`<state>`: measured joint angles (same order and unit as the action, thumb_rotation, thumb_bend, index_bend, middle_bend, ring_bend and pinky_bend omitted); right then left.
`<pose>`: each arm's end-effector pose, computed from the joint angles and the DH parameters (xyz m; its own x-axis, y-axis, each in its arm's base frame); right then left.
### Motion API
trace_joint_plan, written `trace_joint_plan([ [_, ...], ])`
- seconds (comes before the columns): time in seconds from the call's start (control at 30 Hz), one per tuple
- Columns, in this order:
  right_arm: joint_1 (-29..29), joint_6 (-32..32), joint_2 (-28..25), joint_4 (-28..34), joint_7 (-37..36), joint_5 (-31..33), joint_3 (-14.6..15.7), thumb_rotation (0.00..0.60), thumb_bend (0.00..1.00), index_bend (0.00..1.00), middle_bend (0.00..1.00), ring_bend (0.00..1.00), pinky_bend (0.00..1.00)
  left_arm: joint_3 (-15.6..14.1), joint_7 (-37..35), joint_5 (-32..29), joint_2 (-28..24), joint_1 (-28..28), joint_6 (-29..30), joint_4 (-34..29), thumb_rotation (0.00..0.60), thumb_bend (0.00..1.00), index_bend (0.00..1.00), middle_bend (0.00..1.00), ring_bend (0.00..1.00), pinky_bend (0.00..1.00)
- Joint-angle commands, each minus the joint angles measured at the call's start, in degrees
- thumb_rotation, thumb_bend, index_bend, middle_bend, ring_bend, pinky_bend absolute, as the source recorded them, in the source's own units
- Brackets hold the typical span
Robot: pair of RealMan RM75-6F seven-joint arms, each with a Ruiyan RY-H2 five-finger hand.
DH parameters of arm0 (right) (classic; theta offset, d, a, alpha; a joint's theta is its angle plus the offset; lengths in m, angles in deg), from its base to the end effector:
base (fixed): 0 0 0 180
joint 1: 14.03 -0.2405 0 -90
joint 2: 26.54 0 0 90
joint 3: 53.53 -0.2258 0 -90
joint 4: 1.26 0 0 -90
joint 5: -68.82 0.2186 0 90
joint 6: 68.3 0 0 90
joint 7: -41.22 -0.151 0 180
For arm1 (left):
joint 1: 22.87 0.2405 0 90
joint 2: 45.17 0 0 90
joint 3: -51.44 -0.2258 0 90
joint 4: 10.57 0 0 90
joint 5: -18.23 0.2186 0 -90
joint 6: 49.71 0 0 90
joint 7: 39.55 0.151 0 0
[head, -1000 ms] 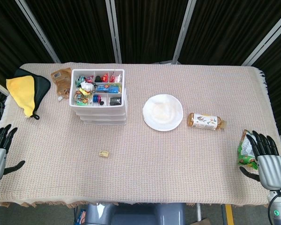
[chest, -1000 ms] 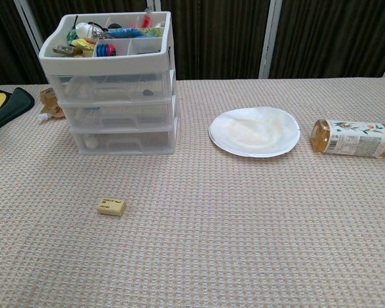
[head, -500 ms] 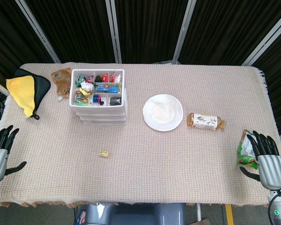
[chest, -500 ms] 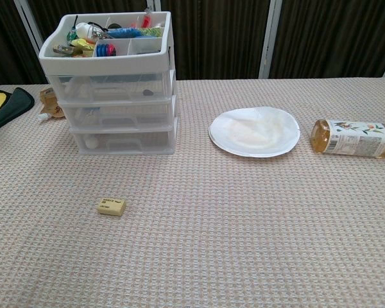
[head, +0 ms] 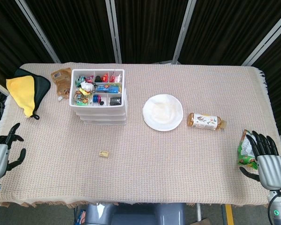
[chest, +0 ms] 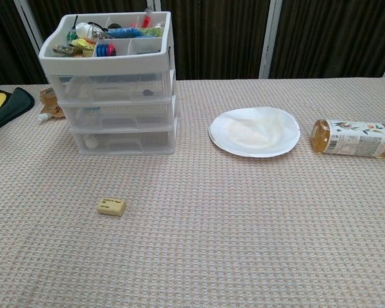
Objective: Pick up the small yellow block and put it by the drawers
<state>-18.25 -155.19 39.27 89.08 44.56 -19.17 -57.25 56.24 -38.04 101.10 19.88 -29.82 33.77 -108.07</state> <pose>-0.2854 -0.1866 0.1371 0.4533 0.0421 0.8903 -0.8901 -0.0304 0.4547 -0.2651 0.2017 0.1285 0.3137 -0.0050 0.9495 0.9495 -0.0029 -0.3137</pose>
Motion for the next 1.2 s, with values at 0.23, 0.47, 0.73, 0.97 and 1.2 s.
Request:
trace_joint_plan([
  [0.23, -0.13, 0.43, -0.17, 0.23, -0.06, 0.12, 0.07, 0.6, 0.03, 0.08, 0.0, 0.0, 0.0, 3.6, -7.11, -13.2, -1.42, -6.82, -16.43, -13.85, 0.6, 0.91, 0.06, 0.97, 0.88, 0.66],
  [0.47, -0.12, 0.52, -0.34, 0.32, -0.36, 0.26, 0.05, 0.6, 0.04, 0.08, 0.0, 0.0, 0.0, 6.34, -13.8, -26.03, -1.06, -13.44, -30.66, -17.72, 0.6, 1.0, 0.07, 0.99, 0.9, 0.67],
  [0.73, -0.12, 0.7, -0.5, 0.36, -0.92, 0.39, 0.08, 0.6, 0.04, 0.09, 0.0, 0.0, 0.0, 9.86, -18.24, -38.11, 2.87, -18.55, -35.58, -17.11, 0.6, 1.0, 0.1, 1.0, 0.91, 0.68],
  [0.97, -0.11, 0.81, -0.59, 0.45, -1.2, 0.53, 0.07, 0.6, 0.04, 0.09, 0.0, 0.0, 0.0, 11.18, -19.22, -45.28, 6.31, -21.51, -36.36, -14.97, 0.6, 1.0, 0.1, 1.0, 0.91, 0.68],
  [1.2, -0.1, 0.8, -0.6, 0.47, -1.36, 0.69, -0.01, 0.6, 0.03, 0.09, 0.0, 0.0, 0.0, 12.61, -18.33, -52.32, 10.26, -25.33, -35.39, -11.52, 0.6, 1.0, 0.1, 1.0, 0.91, 0.68],
])
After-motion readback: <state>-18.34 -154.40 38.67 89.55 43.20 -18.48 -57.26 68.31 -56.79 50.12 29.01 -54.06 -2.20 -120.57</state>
